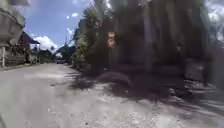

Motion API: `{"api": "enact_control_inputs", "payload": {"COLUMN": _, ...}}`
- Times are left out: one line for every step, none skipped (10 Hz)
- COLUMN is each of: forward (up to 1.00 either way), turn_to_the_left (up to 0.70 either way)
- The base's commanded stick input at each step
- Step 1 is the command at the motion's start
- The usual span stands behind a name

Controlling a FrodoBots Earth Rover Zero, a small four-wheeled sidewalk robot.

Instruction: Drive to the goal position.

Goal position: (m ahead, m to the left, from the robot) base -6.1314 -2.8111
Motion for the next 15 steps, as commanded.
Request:
{"api": "enact_control_inputs", "payload": {"forward": 0.78, "turn_to_the_left": -0.32}}
{"api": "enact_control_inputs", "payload": {"forward": 0.77, "turn_to_the_left": -0.39}}
{"api": "enact_control_inputs", "payload": {"forward": 0.78, "turn_to_the_left": -0.33}}
{"api": "enact_control_inputs", "payload": {"forward": 0.67, "turn_to_the_left": -0.37}}
{"api": "enact_control_inputs", "payload": {"forward": 0.3, "turn_to_the_left": -0.51}}
{"api": "enact_control_inputs", "payload": {"forward": 0.0, "turn_to_the_left": 0.0}}
{"api": "enact_control_inputs", "payload": {"forward": -0.01, "turn_to_the_left": 0.0}}
{"api": "enact_control_inputs", "payload": {"forward": -0.13, "turn_to_the_left": 0.02}}
{"api": "enact_control_inputs", "payload": {"forward": -1.0, "turn_to_the_left": 0.4}}
{"api": "enact_control_inputs", "payload": {"forward": -1.0, "turn_to_the_left": 0.4}}
{"api": "enact_control_inputs", "payload": {"forward": -1.0, "turn_to_the_left": 0.4}}
{"api": "enact_control_inputs", "payload": {"forward": -1.0, "turn_to_the_left": 0.4}}
{"api": "enact_control_inputs", "payload": {"forward": -1.0, "turn_to_the_left": 0.4}}
{"api": "enact_control_inputs", "payload": {"forward": -1.0, "turn_to_the_left": 0.4}}
{"api": "enact_control_inputs", "payload": {"forward": -1.0, "turn_to_the_left": 0.4}}
